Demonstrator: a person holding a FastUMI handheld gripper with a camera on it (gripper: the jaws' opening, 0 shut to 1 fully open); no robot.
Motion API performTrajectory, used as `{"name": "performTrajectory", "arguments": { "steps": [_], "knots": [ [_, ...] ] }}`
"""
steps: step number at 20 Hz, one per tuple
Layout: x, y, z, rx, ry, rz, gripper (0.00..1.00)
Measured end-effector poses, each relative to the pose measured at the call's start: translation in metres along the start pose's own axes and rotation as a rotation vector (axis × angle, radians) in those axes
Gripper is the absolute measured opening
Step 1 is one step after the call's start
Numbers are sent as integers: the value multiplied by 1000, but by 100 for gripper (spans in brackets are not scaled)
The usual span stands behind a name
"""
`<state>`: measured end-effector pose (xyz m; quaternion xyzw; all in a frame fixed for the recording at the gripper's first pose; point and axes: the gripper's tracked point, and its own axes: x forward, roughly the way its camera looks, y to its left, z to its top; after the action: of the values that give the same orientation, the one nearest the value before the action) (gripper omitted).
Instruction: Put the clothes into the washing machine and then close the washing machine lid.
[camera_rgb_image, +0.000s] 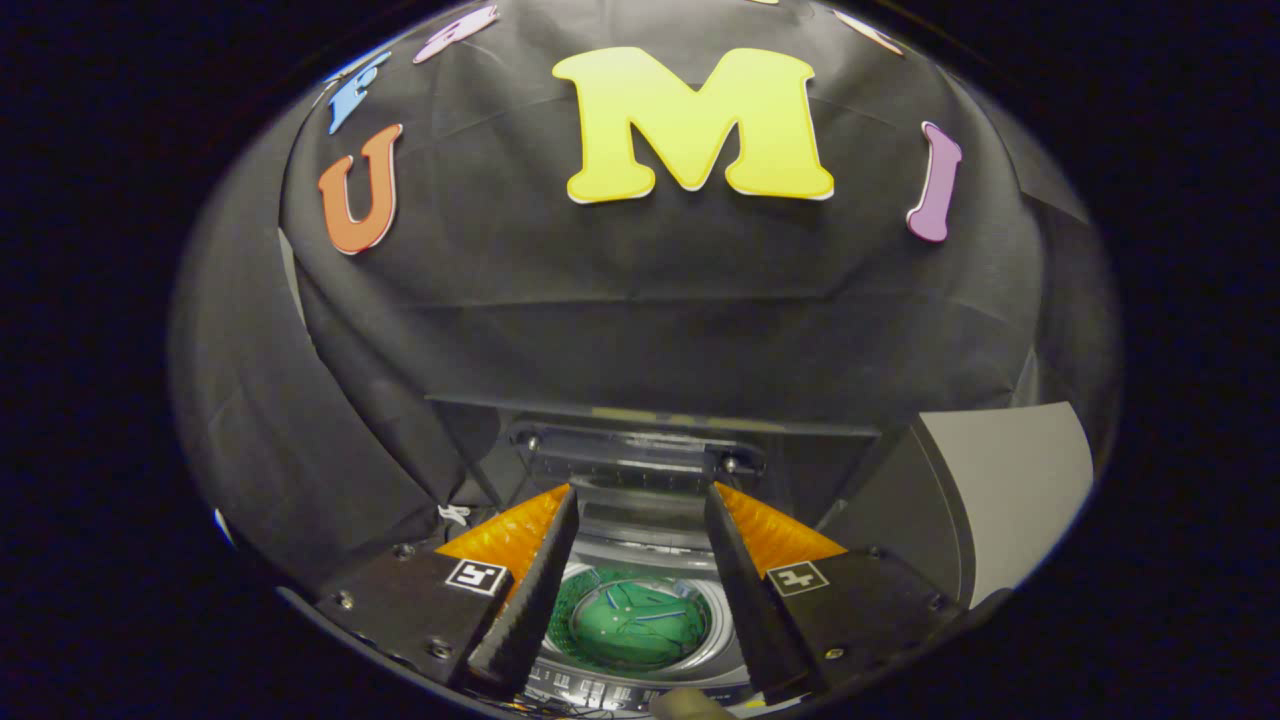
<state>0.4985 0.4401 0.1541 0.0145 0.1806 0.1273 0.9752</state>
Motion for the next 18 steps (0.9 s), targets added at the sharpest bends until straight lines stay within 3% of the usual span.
{"name": "performTrajectory", "arguments": {
  "steps": [7,18],
  "knots": [
    [35,-1,34,13,-4,-33,80],
    [94,-1,45,-8,62,-126,81]
  ]
}}
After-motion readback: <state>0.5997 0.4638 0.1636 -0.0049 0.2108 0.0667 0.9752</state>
